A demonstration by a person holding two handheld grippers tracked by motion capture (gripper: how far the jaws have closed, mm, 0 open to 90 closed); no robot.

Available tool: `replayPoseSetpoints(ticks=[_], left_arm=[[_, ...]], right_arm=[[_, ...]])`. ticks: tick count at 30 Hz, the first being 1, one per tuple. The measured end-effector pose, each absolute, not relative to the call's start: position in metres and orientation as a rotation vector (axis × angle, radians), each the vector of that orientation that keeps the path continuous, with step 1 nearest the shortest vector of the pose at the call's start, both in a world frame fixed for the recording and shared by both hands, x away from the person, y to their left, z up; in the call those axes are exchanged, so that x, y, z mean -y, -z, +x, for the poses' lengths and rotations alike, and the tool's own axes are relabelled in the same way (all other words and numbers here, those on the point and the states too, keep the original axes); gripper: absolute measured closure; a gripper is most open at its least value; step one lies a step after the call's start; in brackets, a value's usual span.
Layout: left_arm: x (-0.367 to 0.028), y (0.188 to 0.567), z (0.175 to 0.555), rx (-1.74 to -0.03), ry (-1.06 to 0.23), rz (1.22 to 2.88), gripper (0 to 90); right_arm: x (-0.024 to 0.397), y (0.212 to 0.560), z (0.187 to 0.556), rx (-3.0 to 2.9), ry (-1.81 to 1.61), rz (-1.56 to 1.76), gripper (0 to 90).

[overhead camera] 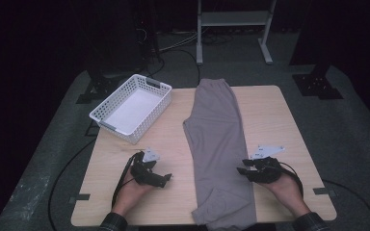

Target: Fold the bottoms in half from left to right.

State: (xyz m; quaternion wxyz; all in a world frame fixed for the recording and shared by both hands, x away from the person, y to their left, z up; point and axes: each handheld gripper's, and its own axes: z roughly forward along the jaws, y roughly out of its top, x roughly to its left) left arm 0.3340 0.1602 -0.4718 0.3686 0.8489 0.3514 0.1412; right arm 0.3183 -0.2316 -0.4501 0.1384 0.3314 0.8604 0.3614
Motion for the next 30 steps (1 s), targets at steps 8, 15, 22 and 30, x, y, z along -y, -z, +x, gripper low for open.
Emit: replayPoseSetpoints(ticks=[8, 15, 22, 30], left_arm=[[-0.094, 0.459, 0.339, -0.738, -0.266, 2.201, 4.8], [-0.055, 0.463, 0.346, -0.657, -0.266, 2.217, 9.5], [-0.041, 0.477, 0.351, -0.598, -0.302, 2.319, 13.0], [-0.04, 0.476, 0.367, -0.615, -0.298, 2.321, 13.0]], right_arm=[[0.226, 0.462, 0.327, -2.547, -0.977, 0.942, 48.5], [0.222, 0.467, 0.327, -2.586, -0.962, 0.928, 44.0], [0.217, 0.47, 0.328, -2.606, -0.948, 0.906, 40.2], [0.217, 0.47, 0.331, -2.595, -0.944, 0.922, 39.4]])
